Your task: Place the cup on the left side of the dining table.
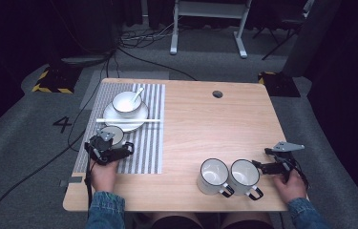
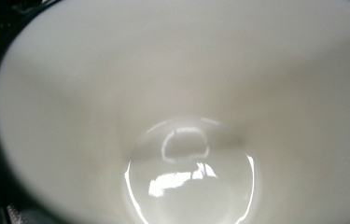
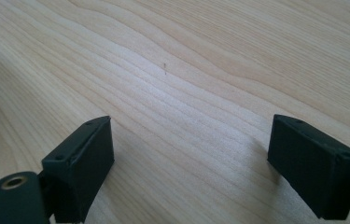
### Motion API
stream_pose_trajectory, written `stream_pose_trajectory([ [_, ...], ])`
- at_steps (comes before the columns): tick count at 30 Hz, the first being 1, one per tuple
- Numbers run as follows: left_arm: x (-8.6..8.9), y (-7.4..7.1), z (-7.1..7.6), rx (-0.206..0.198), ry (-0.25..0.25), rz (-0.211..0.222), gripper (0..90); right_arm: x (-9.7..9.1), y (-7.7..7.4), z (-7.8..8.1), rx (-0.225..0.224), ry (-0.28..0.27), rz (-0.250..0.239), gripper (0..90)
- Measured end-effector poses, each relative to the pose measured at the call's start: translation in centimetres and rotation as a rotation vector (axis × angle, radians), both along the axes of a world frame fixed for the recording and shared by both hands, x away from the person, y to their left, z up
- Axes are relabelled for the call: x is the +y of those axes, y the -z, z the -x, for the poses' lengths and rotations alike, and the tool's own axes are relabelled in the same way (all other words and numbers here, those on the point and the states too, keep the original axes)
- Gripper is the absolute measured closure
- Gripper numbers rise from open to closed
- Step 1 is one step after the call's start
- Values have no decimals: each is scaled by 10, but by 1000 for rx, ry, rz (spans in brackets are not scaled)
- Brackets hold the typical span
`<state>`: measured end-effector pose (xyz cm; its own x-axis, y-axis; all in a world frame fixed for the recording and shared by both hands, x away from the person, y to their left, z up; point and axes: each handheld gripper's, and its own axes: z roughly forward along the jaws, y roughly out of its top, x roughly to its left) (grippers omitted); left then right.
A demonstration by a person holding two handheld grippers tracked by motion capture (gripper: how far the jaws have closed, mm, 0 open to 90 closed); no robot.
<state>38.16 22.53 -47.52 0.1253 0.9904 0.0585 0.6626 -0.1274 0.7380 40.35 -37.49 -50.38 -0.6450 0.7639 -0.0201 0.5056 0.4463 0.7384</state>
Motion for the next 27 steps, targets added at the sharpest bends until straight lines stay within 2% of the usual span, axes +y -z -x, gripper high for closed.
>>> stream_pose_trajectory([
  [8, 0, 3, 6, -10, -12, 15, 15, 0, 0, 0, 0, 0, 0, 143],
  [11, 1, 0, 10, 3, -17, 32, 3, 0, 0, 0, 0, 0, 0, 143],
  [18, 0, -13, 33, -49, -24, 47, 0, 0, 0, 0, 0, 4, -5, 143],
  [23, 1, -21, 50, -58, 14, 89, 0, 0, 0, 1, 2, 4, -6, 144],
  [27, -1, -27, 63, -56, 53, 99, 0, 0, 0, 1, 1, 2, -4, 144],
])
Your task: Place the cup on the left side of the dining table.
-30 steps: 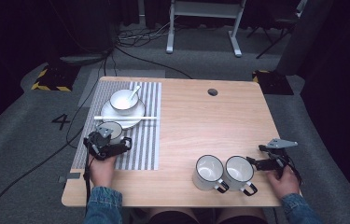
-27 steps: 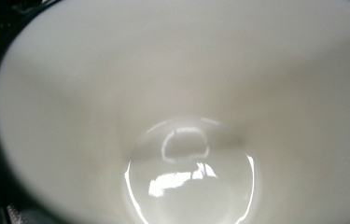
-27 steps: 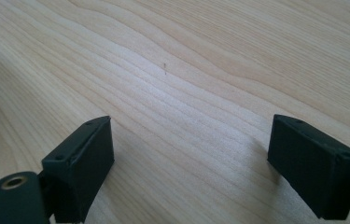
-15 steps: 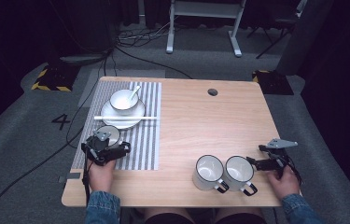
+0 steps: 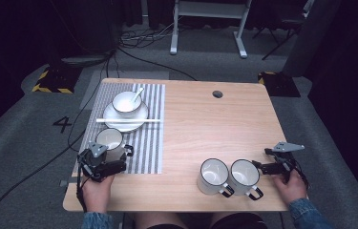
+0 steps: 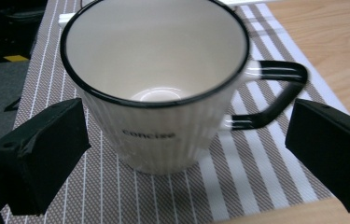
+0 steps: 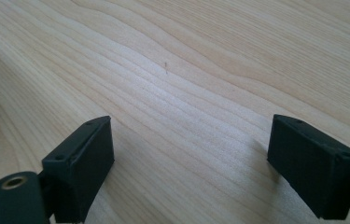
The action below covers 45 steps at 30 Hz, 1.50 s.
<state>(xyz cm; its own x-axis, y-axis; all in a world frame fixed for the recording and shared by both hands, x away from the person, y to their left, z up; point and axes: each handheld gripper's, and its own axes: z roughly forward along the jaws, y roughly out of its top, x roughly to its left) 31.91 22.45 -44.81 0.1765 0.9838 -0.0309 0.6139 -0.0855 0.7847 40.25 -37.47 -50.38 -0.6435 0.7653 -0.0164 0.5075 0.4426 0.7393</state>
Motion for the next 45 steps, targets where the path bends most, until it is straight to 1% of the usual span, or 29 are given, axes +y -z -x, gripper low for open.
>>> stream_pose_trajectory([
  [2, -2, -3, 6, -1, 19, -11, 0, 0, 0, 0, 0, -1, 1, 144],
  [3, -3, -5, 10, 4, 31, -6, 0, 0, 0, 0, 0, -1, 1, 144],
  [5, -4, -7, 17, -5, 45, -3, 3, 0, 0, 0, 0, -1, 1, 144],
  [6, -4, -9, 22, -13, 45, -4, 4, 0, 0, 0, -1, 0, 1, 144],
  [7, -4, -9, 22, -13, 45, -4, 4, 0, 0, 0, -1, 0, 1, 144],
  [8, -2, -11, 31, -24, 54, 7, 4, 0, 0, 0, -1, 0, 1, 145],
  [10, 0, -13, 39, -34, 63, 18, 4, 0, 0, 0, -1, 0, 1, 145],
  [13, 4, -15, 51, -38, 82, 20, 9, 0, 0, 0, 0, -1, 1, 145],
  [14, 4, -15, 51, -38, 82, 20, 13, 0, 0, 0, 0, -1, 1, 145],
  [15, 6, -16, 59, -42, 94, 15, 14, 0, 0, 0, 0, 0, 0, 145],
  [19, 11, -17, 74, -49, 107, 10, 16, 0, 0, 0, 0, -1, 1, 145],
  [21, 14, -17, 81, -46, 102, 2, 18, 0, 0, -1, -2, -5, 2, 144],
  [22, 15, -17, 84, -39, 101, 13, 21, 0, 0, -1, -3, -7, 4, 144],
  [24, 19, -16, 90, -37, 95, 9, 22, 0, 0, -1, -3, -9, 5, 144],
  [25, 19, -16, 90, -37, 95, 9, 23, 0, 0, -1, -1, -7, 2, 144],
  [26, 23, -15, 97, -33, 88, 0, 23, 0, 0, -1, -2, -8, 3, 144],
  [27, 23, -15, 97, -33, 88, 0, 24, 0, 0, -1, -2, -8, 3, 144],
  [28, 25, -14, 101, -29, 80, 10, 24, 0, 0, -1, -2, -10, 4, 144],
  [32, 33, -11, 115, -41, 67, 6, 24, 0, 0, -1, -2, -9, 1, 145],
  [34, 34, -10, 117, -42, 69, 13, 25, 0, 0, -1, -1, -9, 1, 144],
  [36, 36, -6, 118, -31, 72, 7, 31, 0, 0, -2, -2, -11, 3, 144],
  [38, 39, 3, 114, 15, 81, 0, 38, 0, 0, -1, -1, -9, 1, 144],
  [39, 39, 3, 114, 15, 81, 0, 38, 0, 0, -1, -1, -9, 1, 144],
  [40, 41, 11, 110, 58, 77, -13, 41, 0, 0, -1, -2, -10, 2, 144],
  [41, 41, 11, 110, 58, 77, -13, 48, 0, 0, -1, -2, -10, 2, 144],
  [42, 42, 20, 105, 84, 69, -26, 56, 0, 0, -2, -2, -11, 3, 144],
  [43, 42, 23, 104, 95, 66, -36, 64, 0, 0, -1, -2, -8, 1, 144],
  [44, 42, 23, 104, 95, 66, -36, 70, 0, 0, -1, -2, -8, 1, 144],
  [45, 42, 28, 100, 103, 53, -43, 73, 0, 0, -1, -2, -9, 1, 144],
])
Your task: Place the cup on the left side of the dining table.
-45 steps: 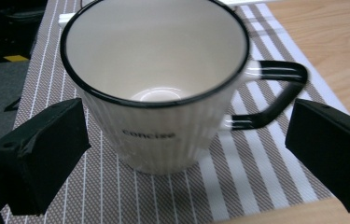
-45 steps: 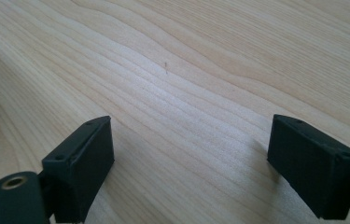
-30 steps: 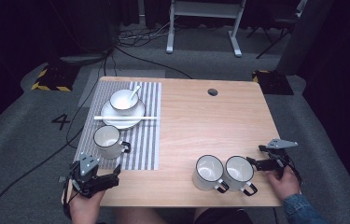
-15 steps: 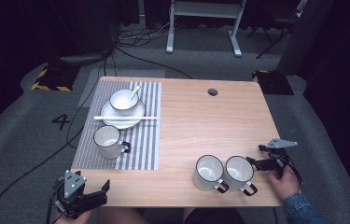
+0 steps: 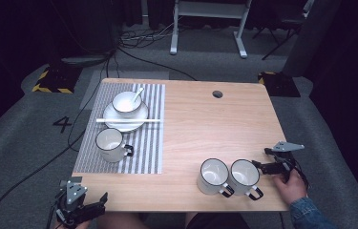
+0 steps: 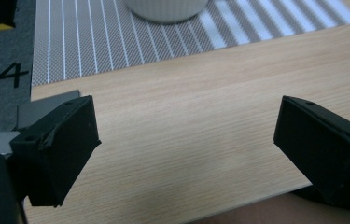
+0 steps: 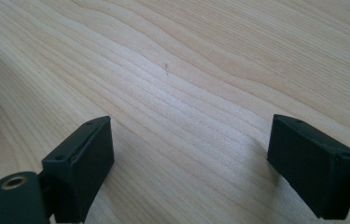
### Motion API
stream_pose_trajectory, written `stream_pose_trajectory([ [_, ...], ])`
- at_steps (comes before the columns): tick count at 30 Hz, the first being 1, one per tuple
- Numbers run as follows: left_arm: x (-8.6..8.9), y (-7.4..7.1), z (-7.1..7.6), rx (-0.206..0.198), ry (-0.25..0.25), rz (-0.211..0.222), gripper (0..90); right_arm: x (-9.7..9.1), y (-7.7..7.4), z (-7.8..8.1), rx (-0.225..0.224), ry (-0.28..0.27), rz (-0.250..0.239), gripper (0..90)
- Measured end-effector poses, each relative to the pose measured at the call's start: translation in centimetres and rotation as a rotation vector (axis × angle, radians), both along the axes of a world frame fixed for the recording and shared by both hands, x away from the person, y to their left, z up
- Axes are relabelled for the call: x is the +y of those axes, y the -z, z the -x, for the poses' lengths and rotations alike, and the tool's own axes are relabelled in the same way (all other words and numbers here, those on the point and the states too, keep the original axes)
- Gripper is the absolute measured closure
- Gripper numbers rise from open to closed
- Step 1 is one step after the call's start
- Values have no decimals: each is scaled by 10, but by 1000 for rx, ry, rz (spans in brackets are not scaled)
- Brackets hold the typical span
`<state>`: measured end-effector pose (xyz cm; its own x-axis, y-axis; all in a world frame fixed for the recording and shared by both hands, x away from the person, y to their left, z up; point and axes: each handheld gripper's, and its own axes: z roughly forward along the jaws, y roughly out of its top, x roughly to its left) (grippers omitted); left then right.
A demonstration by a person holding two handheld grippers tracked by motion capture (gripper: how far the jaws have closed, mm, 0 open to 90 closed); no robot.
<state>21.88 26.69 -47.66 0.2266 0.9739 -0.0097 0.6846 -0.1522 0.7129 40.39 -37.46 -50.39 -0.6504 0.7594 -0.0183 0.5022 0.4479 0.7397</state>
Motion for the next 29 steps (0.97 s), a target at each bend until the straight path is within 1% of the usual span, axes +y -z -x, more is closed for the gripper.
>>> stream_pose_trajectory([
  [2, -1, 5, -3, 0, -8, -6, 79, 0, 0, 0, -1, -2, 2, 144],
  [4, -2, 11, -7, -11, -32, -8, 100, 0, 0, 0, 0, 1, 0, 144],
  [5, -3, 15, -9, -6, -45, -4, 117, 0, 0, 0, 0, -1, 1, 145],
  [7, -5, 22, -13, -5, -78, -27, 144, 0, 0, 0, 0, 2, 0, 144],
  [9, -7, 28, -16, 7, -88, -41, 145, 0, 0, 0, 0, 2, -1, 144],
  [11, -7, 31, -16, -17, -85, -24, 140, 0, 0, 0, 0, 1, 0, 144],
  [12, -7, 31, -16, -17, -85, -24, 140, 0, 0, 0, 0, 1, 0, 144],
  [13, -7, 33, -17, -29, -84, -18, 140, 0, 0, 0, 0, -2, 1, 144],
  [14, -6, 35, -17, -46, -84, -3, 139, 0, 0, 0, 0, 2, 0, 144],
  [15, -6, 35, -17, -46, -84, -3, 139, 0, 0, 0, 0, 2, 0, 144],
  [16, -4, 39, -17, -68, -67, 29, 139, 0, 0, 0, 0, -1, 0, 144],
  [17, -4, 41, -16, -85, -60, 38, 130, 0, 0, 0, -1, 1, 2, 144],
  [18, -4, 41, -16, -85, -60, 38, 121, 0, 0, 0, -1, 1, 2, 144],
  [19, -4, 44, -15, -117, -47, 44, 111, 0, 0, 0, 0, 1, 0, 144],
  [20, -4, 46, -15, -126, -45, 45, 103, 0, 0, 0, 0, 2, -1, 144],
  [21, -4, 46, -15, -126, -45, 45, 97, 0, 0, 0, 0, 2, -1, 144],
  [22, -7, 50, -16, -168, -73, 62, 88, 0, 0, 0, 0, 1, 0, 145],
  [23, -8, 53, -16, -182, -78, 65, 76, 0, 0, 0, 0, 2, -1, 144],
  [24, -9, 54, -17, -196, -76, 69, 54, 0, 0, 0, 0, 2, 0, 144],
  [25, -9, 54, -17, -196, -76, 69, 29, 0, 0, 0, 0, 2, 0, 144],
  [26, -10, 56, -18, -201, -67, 69, 29, 0, 0, 0, 0, 2, 0, 144],
  [27, -13, 58, -19, -223, -44, 77, 3, 0, 0, 0, 0, -1, 0, 145],
  [28, -13, 58, -19, -223, -44, 77, 3, 0, 0, 0, 0, -1, 0, 145],
  [29, -14, 59, -19, -224, -23, 78, 3, 0, 0, 0, 0, 2, -1, 144],
])
